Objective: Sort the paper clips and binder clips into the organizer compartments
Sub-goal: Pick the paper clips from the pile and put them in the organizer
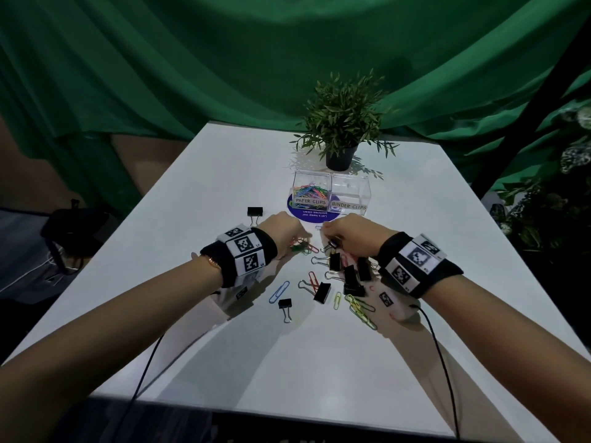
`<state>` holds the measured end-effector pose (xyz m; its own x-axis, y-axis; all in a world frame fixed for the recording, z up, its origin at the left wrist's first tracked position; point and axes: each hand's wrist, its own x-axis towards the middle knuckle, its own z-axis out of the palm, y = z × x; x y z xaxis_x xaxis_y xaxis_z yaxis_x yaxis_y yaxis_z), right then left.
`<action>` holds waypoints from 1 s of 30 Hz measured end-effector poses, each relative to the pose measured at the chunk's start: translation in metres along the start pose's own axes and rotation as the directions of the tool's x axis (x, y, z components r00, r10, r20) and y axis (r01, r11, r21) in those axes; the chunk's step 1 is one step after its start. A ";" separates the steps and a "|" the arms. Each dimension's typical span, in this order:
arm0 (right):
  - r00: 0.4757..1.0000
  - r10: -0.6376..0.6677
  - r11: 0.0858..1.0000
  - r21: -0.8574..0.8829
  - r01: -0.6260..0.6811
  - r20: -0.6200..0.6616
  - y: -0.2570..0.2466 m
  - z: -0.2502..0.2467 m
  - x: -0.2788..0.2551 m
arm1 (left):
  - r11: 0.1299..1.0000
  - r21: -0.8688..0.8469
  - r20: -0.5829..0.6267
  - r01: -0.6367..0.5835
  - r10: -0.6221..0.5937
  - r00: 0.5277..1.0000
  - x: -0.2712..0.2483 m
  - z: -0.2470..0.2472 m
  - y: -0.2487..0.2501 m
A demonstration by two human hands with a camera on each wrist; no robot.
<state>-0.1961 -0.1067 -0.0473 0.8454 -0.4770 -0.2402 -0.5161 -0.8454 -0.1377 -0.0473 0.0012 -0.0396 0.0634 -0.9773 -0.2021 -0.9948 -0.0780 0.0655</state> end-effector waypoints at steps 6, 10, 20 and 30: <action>0.995 -0.090 0.986 0.135 0.095 -0.045 -0.020 0.001 0.009 | 0.960 -0.165 0.002 0.224 -0.227 0.974 -0.002 0.000 -0.015; 0.995 -0.007 0.990 0.137 0.021 -0.098 -0.029 0.002 0.012 | 0.933 -0.185 0.040 0.308 -0.306 0.951 -0.009 0.003 -0.024; 0.987 0.062 0.986 0.162 -0.038 -0.146 -0.043 -0.001 0.027 | 0.845 -0.407 0.068 0.348 -0.351 0.934 -0.002 0.005 -0.015; 0.993 0.038 0.970 0.245 -0.010 -0.109 -0.045 0.002 0.035 | 0.868 -0.362 0.086 0.341 -0.333 0.939 0.000 0.004 -0.015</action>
<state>-0.1435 -0.0847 -0.0513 0.8353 -0.5319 -0.1390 -0.5424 -0.7561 -0.3661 -0.0328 0.0029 -0.0445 0.3837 -0.8747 -0.2960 -0.8127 -0.4721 0.3416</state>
